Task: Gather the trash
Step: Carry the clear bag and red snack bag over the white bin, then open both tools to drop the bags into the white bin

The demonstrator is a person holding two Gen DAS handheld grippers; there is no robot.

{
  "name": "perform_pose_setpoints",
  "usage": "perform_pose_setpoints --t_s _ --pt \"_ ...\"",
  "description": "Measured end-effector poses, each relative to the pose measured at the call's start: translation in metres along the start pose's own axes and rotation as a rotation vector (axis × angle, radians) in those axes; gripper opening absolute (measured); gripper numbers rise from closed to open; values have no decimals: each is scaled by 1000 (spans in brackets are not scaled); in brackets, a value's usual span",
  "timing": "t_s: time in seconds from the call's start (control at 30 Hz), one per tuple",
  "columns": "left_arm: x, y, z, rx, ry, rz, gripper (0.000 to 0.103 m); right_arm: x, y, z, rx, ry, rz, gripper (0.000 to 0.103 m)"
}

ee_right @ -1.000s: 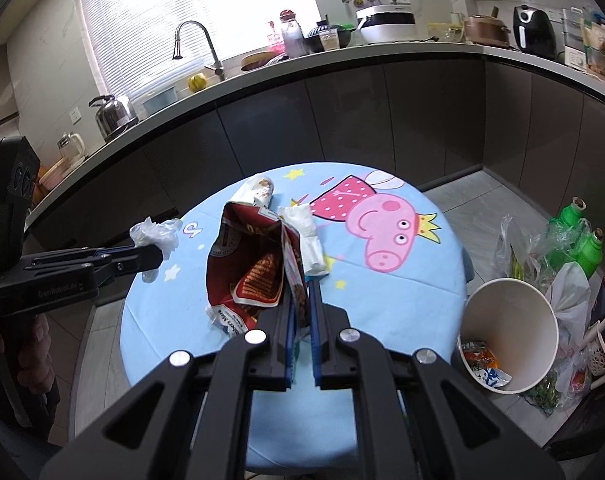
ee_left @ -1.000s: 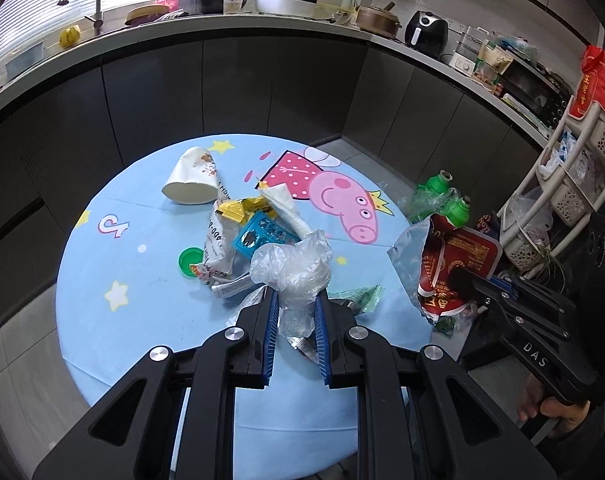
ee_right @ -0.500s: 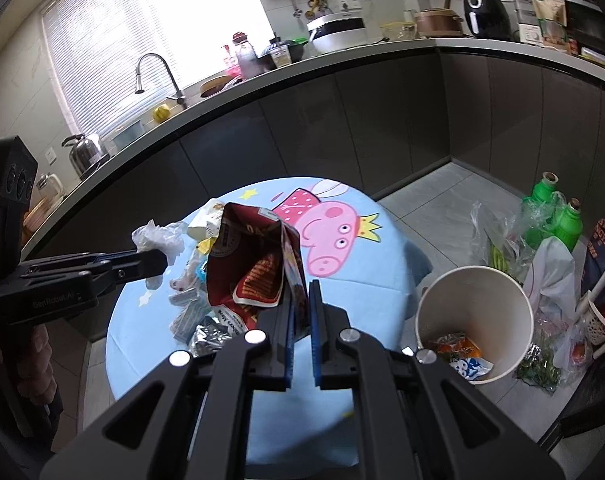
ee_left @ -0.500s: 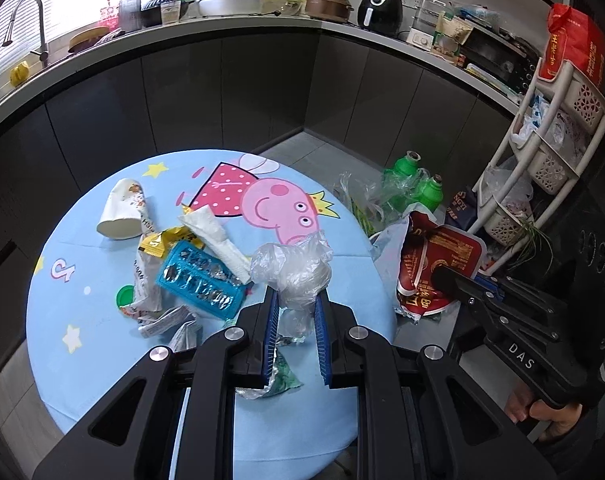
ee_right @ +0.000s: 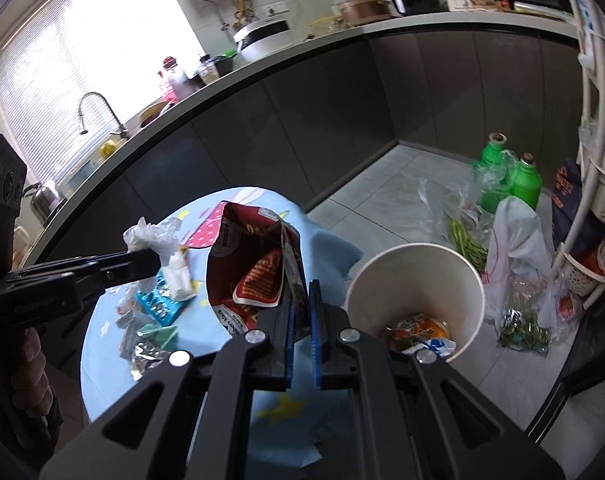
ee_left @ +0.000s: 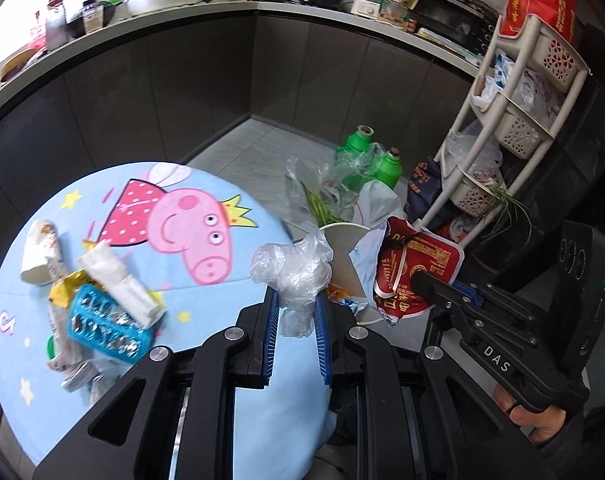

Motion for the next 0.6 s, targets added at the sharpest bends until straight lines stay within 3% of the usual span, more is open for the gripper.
perform_pose_setpoints --t_s 0.4,0.6 --pt "35 -79 53 -90 -116 -80 16 -11 -26 81 -100 -139 -31 8" --pt "47 -126 66 -96 -136 -136 16 -18 -53 115 -120 -189 -71 9"
Point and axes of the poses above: each gripper's, at about its wrist camera, not at the fingertips, and y roughly against the way its jaws point, z to its right, x to its top, the point moved 3 cm from there along -y, roughly the way its jaws point, and after that the axes turned 11 degrees about -z, right-handed, at the moved point
